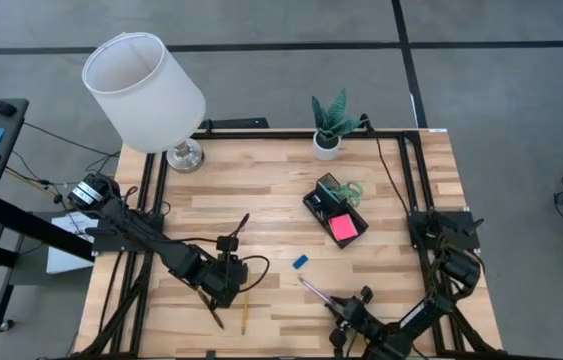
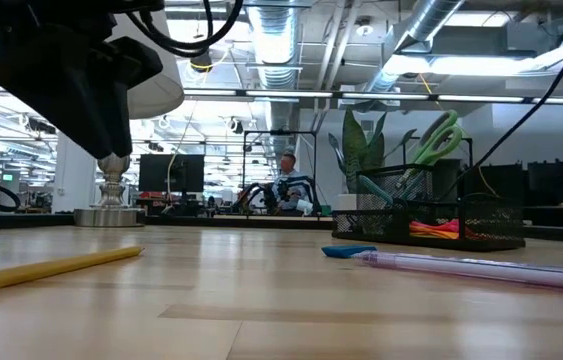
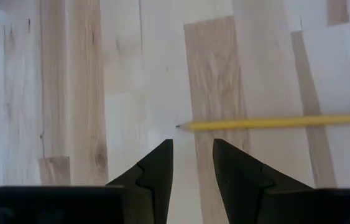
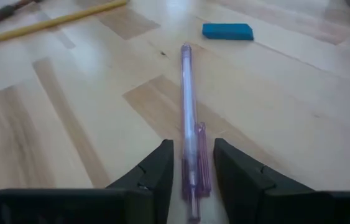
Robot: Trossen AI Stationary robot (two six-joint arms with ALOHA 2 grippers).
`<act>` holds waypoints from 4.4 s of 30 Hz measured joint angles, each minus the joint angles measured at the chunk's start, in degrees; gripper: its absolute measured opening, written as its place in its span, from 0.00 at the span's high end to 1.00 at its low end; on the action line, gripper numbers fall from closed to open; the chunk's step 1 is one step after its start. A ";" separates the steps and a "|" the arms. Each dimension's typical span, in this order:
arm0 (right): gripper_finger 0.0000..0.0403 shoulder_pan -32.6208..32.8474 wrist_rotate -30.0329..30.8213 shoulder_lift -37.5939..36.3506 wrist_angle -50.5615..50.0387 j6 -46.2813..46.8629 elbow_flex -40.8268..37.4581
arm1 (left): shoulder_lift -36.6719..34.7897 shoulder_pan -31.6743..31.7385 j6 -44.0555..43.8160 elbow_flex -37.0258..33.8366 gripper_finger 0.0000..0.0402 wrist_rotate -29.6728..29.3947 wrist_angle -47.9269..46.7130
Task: Pick and place office supplies into organizer
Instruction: Put the purple pen into the desk organizer
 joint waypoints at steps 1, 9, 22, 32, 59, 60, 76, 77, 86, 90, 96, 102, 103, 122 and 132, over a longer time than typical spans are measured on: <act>0.73 0.21 0.72 -0.06 1.20 -0.29 -0.90 | 0.00 0.01 0.08 0.00 0.74 -0.01 0.37; 0.73 -0.42 4.44 -0.11 5.29 -4.43 -2.78 | 0.00 1.01 0.73 0.00 0.74 -0.04 0.94; 0.89 -4.05 9.61 -0.65 19.24 -11.65 -7.67 | 0.00 2.40 4.25 0.00 0.73 -0.55 1.96; 0.90 -9.37 8.20 -0.61 23.82 -17.10 -7.49 | 0.00 2.49 5.13 0.00 0.74 -0.65 1.80; 0.98 -13.05 -15.16 -23.29 6.63 -39.59 -7.89 | 0.00 2.34 5.13 0.00 0.73 0.07 1.72; 0.96 -13.21 -16.38 -22.31 7.83 -39.48 -7.88 | 0.00 2.36 5.13 0.00 0.73 0.25 1.73; 0.74 -9.89 -18.22 -21.09 17.95 -37.34 -7.75 | 0.00 2.36 2.37 0.02 0.73 1.72 1.34; 0.74 -8.79 -17.58 -21.09 18.68 -36.90 -7.75 | 0.00 2.36 2.37 0.02 0.73 2.03 1.35; 0.74 -1.40 -3.85 -18.18 21.47 -25.48 -9.07 | 0.00 2.37 2.30 0.02 0.73 1.70 1.82; 0.74 -1.12 -1.92 -13.12 24.24 -25.18 -9.15 | 0.00 2.43 1.04 0.02 0.73 1.37 2.04; 0.73 -1.77 0.47 -6.70 25.09 -22.56 -8.66 | 0.00 2.43 0.47 0.02 0.73 1.34 2.98; 0.74 -0.04 10.06 -0.35 24.87 -20.08 -7.26 | 0.00 2.49 0.45 0.02 0.73 1.33 4.04; 0.75 0.34 10.21 0.05 24.57 -20.47 -7.22 | 0.00 2.49 0.48 0.02 0.73 1.32 4.01; 0.93 0.20 10.34 -0.12 21.02 -17.41 -7.18 | 0.00 2.75 1.04 0.02 0.73 1.25 4.88; 0.91 -3.71 1.20 -7.64 5.06 -16.13 -4.71 | 0.00 2.75 4.74 0.02 0.73 -0.23 6.41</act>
